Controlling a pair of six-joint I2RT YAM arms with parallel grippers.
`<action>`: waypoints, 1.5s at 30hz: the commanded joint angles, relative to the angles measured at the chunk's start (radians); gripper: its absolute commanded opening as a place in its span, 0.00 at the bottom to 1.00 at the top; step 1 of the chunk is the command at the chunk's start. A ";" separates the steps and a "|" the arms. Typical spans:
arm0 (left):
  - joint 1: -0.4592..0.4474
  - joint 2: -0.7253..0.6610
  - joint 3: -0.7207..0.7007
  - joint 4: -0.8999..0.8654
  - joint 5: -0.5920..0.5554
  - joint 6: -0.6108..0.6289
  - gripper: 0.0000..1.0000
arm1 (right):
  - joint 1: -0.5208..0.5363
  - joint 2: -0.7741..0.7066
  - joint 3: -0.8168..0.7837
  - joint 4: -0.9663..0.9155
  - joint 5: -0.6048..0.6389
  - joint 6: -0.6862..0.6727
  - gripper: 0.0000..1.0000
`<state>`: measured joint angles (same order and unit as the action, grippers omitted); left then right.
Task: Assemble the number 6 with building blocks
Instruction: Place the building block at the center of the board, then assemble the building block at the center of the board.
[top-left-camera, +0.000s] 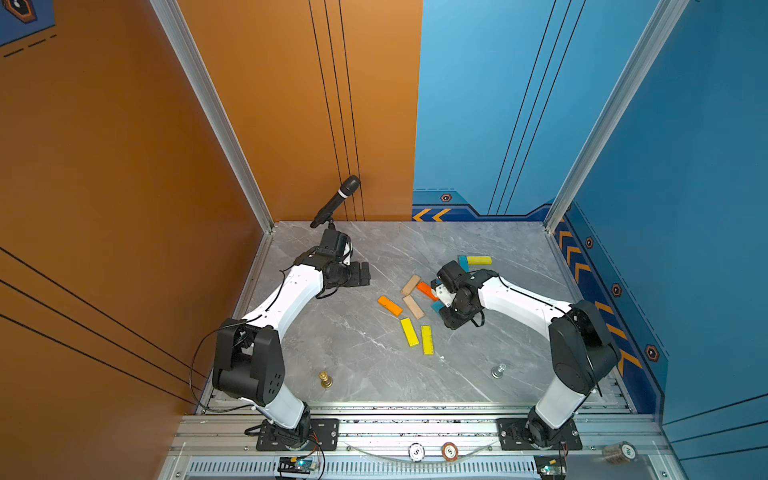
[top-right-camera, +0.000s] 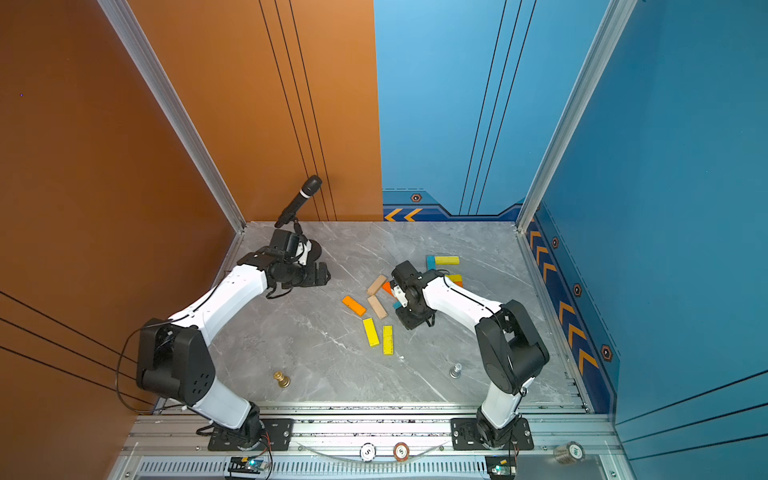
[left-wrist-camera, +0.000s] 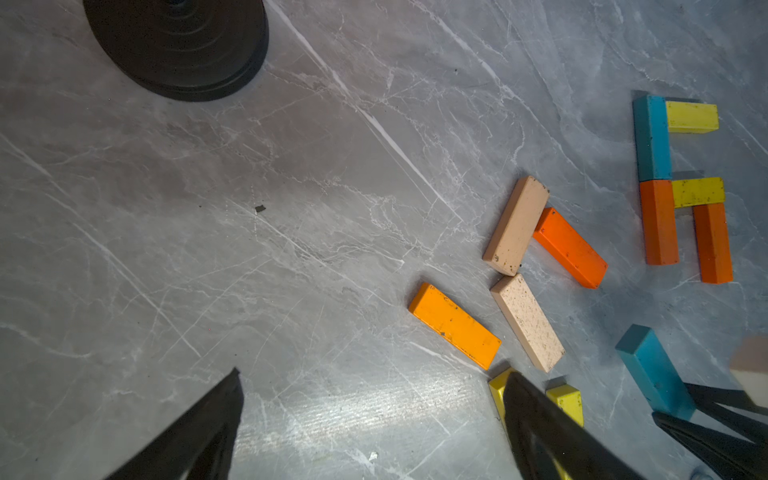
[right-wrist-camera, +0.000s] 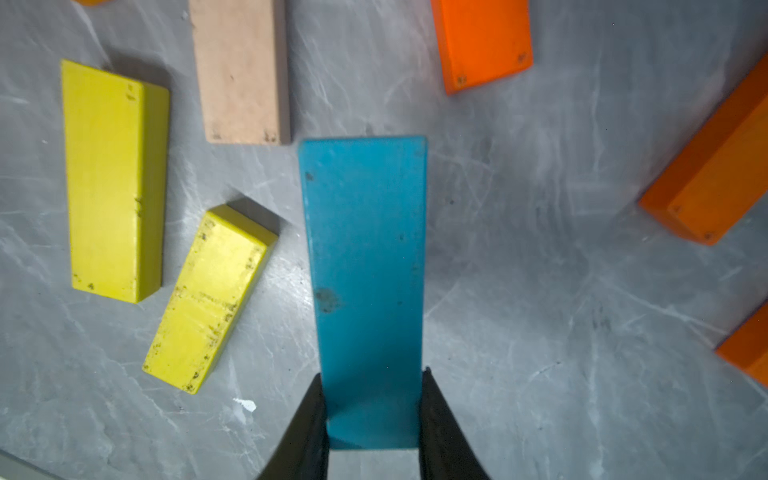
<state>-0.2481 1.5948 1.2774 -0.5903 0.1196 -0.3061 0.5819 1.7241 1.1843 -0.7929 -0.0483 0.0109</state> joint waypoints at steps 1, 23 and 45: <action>-0.008 -0.015 -0.011 0.000 0.016 -0.008 0.98 | -0.016 -0.005 -0.041 0.014 0.039 0.059 0.27; -0.016 -0.015 -0.010 0.000 0.012 -0.010 0.98 | -0.104 0.081 -0.040 -0.028 0.205 0.113 0.49; -0.020 -0.012 -0.010 0.000 0.009 -0.006 0.98 | -0.212 0.067 0.005 0.024 0.238 0.314 0.51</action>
<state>-0.2623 1.5948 1.2774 -0.5903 0.1204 -0.3080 0.3672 1.8118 1.1698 -0.7807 0.1703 0.2546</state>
